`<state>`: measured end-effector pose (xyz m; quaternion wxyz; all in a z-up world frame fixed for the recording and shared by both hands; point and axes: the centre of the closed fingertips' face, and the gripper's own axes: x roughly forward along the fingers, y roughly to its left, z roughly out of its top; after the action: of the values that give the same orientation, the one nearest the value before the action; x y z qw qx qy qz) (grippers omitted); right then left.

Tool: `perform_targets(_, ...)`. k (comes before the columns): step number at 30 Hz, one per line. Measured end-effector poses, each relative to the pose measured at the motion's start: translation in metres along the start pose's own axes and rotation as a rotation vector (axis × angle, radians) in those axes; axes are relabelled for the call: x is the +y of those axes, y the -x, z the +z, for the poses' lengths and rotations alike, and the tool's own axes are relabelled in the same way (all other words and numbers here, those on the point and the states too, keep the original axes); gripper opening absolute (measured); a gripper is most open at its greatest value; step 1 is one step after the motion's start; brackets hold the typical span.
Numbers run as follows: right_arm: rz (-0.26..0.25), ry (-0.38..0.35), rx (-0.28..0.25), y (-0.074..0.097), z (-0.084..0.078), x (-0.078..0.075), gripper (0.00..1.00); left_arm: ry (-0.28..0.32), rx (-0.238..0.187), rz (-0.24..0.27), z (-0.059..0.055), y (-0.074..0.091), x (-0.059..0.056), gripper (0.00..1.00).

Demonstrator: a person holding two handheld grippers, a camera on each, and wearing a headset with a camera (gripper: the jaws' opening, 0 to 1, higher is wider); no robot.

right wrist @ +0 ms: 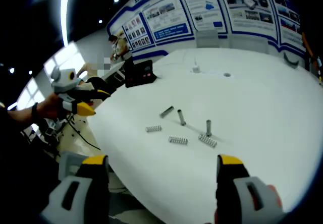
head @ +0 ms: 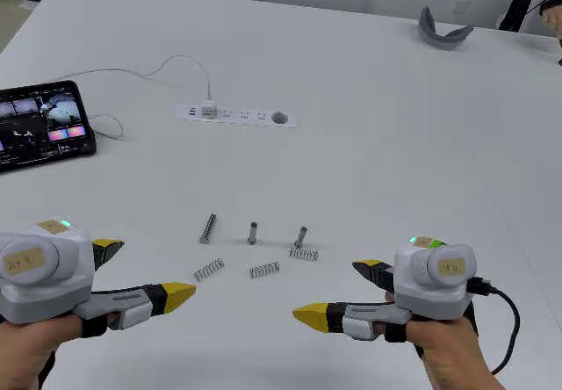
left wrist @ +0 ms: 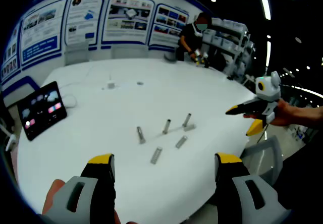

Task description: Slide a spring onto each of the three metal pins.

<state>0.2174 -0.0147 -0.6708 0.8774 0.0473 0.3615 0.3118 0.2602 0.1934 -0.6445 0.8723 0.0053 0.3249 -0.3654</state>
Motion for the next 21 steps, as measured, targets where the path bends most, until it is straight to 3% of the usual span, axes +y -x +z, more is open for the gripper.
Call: perform_targets(21, 0.008, 0.006, -0.016, 0.0026, -0.0004, 0.0011, 0.93, 0.008, -0.009, 0.006, -0.0005, 0.0016, 0.0006, 0.82)
